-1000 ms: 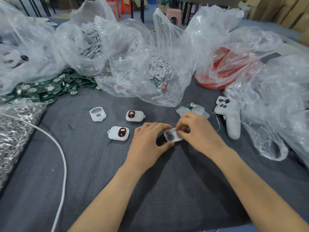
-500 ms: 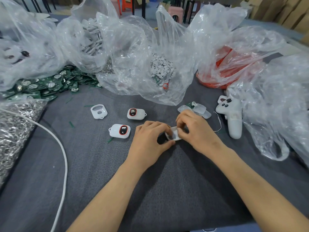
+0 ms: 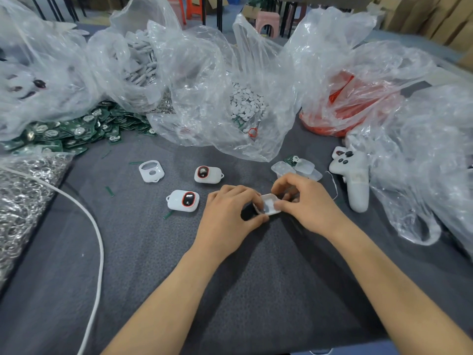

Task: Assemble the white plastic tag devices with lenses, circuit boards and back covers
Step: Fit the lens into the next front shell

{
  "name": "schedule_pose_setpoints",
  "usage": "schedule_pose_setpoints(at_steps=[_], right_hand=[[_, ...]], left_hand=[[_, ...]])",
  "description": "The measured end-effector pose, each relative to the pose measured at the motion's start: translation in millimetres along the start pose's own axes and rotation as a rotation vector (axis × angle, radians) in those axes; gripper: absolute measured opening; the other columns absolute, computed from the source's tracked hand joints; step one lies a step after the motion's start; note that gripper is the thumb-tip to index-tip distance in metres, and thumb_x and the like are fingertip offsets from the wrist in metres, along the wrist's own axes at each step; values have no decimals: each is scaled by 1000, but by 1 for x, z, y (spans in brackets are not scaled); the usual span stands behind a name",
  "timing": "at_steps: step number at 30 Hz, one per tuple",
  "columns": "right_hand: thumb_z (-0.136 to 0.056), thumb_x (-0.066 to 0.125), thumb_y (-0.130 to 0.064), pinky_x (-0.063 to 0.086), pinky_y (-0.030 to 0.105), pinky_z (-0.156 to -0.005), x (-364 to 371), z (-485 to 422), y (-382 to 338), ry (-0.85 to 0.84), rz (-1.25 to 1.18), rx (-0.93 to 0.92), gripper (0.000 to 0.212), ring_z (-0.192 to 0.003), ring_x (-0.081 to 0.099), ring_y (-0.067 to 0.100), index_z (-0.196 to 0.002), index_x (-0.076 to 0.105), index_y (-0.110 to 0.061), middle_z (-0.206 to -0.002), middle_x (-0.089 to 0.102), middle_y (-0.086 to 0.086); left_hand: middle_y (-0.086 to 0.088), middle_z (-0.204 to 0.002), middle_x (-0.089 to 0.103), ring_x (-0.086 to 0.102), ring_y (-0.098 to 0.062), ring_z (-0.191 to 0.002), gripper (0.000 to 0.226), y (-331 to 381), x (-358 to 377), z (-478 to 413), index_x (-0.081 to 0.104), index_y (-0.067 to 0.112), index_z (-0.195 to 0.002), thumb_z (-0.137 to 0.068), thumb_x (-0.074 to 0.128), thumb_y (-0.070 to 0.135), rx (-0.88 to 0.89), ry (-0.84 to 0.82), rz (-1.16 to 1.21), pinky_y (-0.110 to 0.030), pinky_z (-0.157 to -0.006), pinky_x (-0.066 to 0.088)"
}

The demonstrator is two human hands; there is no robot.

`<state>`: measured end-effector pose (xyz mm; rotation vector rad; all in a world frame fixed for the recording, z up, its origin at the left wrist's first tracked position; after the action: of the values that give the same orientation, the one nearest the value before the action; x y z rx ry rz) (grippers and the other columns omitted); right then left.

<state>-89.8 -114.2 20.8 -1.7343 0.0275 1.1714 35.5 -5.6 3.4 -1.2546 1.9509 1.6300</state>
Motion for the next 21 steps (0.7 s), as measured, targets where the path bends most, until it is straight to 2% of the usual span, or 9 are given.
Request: schedule_pose_setpoints(at_steps=[6, 8, 10, 13, 15, 17, 19, 21], right_hand=[[-78, 72, -9, 40, 4, -61, 1, -3, 0, -5, 7, 40, 23, -64, 54, -3, -79, 63, -29, -77, 64, -13], [-80, 74, -19, 40, 3, -62, 3, -5, 1, 6, -26, 61, 15, -70, 57, 1, -84, 64, -29, -81, 65, -11], [-80, 74, -24, 42, 4, -63, 6, -9, -1, 19, -49, 69, 14, -75, 59, 1, -88, 64, -28, -84, 66, -9], [-82, 73, -26, 46, 13, -74, 10, -19, -13, 54, -7, -14, 13, -85, 61, 4, -93, 66, -26, -92, 66, -7], [-83, 72, -23, 43, 15, -83, 16, -24, -24, 65, 10, -120, 15, -96, 58, 8, -97, 68, -22, -101, 62, -6], [-82, 73, -15, 38, 20, -95, 23, -26, -32, 56, -2, -240, 19, -108, 54, 14, -101, 70, -15, -108, 61, -2], [-83, 72, -15, 36, 30, -104, 32, -23, -33, 34, 12, -319, 24, -116, 51, 18, -107, 69, -12, -115, 60, 2], [-86, 70, -23, 33, 32, -109, 37, -19, -31, 7, 73, -377, 32, -125, 46, 16, -117, 65, -15, -126, 57, -1]], left_hand=[[16, -104, 65, 51, -10, -105, 17, 1, 0, 1, 64, 26, -85, -76, 78, 33, 13, 11, -17, -34, -93, 36], [16, -102, 65, 52, -10, -104, 25, 0, -1, 2, 64, 27, -98, -77, 77, 30, 3, 36, -3, -37, -93, 39], [14, -104, 65, 51, -11, -105, 46, -2, -1, 2, 58, 29, -121, -78, 76, 24, -31, 72, 40, -32, -93, 41], [6, -110, 65, 48, -13, -111, 62, -4, 1, 0, 45, 23, -139, -83, 71, 15, -89, 121, 67, -15, -92, 34], [1, -116, 63, 44, -13, -116, 66, -6, 3, -1, 38, 20, -144, -85, 69, 13, -132, 138, 78, -8, -90, 28], [5, -128, 56, 40, -11, -123, 70, -8, 1, 0, 33, 20, -146, -86, 66, 10, -173, 160, 116, -7, -94, 27], [14, -134, 45, 39, -5, -126, 68, -6, -5, 3, 35, 19, -145, -84, 61, 1, -162, 216, 151, -8, -101, 27], [14, -133, 45, 45, -1, -116, 68, -3, -14, 4, 42, 19, -140, -79, 53, -9, -156, 297, 186, -8, -100, 32]])
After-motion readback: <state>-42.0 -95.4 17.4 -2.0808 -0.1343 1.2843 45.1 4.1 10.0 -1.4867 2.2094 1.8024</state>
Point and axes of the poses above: each hand's wrist, its own z-axis away from the middle knuckle, its own x-axis out of the palm, y = z × x, the point moved 4 cm from there along -z, towards the middle knuckle
